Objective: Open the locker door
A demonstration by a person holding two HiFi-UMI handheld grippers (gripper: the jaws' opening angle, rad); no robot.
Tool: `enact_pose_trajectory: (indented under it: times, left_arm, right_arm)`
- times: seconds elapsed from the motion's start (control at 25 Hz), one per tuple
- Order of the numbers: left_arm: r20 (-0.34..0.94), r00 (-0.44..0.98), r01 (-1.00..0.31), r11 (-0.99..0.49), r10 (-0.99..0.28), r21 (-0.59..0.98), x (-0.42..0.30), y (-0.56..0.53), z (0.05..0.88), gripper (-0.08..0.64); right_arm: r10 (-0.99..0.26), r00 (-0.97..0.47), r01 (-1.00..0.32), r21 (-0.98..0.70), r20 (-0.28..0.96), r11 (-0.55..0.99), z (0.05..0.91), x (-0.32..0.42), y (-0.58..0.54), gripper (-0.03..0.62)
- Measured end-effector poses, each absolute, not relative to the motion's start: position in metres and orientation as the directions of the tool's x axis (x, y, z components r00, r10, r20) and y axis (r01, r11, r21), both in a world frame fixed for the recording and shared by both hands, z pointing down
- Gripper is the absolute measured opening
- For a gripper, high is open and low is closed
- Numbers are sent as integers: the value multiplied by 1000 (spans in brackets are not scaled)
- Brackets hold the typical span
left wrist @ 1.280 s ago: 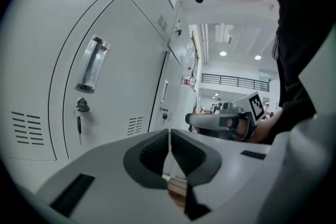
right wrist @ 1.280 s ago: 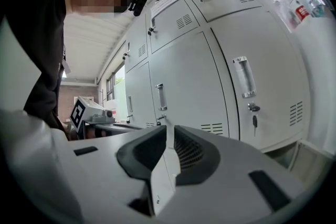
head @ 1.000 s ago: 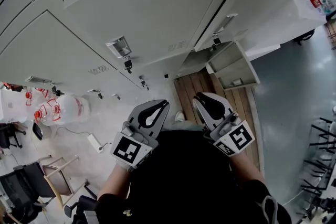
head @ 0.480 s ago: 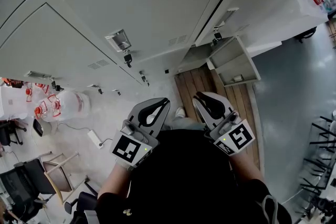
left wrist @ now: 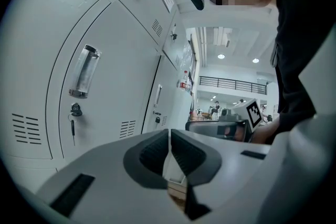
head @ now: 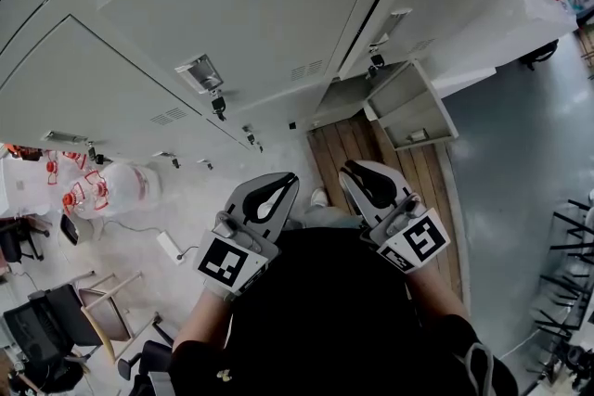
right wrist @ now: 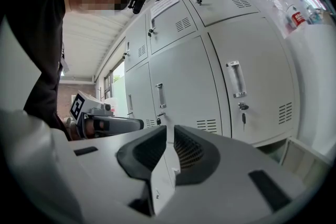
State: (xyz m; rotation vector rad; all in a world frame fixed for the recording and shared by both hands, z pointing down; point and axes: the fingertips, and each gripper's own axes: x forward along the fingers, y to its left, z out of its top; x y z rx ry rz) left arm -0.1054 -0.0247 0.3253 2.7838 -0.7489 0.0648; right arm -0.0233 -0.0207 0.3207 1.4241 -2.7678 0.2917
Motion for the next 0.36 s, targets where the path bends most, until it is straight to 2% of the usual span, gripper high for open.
enact_pose_trajectory:
  times: [0.16,0.36]
  left_arm:
    - [79,870,-491,-840,-486,230,-102,-25,321,28]
    - [149,857,-516,-824,-494,236,-102,-28,331,28]
  right_arm:
    - [-806,-583,-809,-156,100,566,320,-20,-22,61]
    - [-807,-582,-811,-153,100,565,320,-16,-25,61]
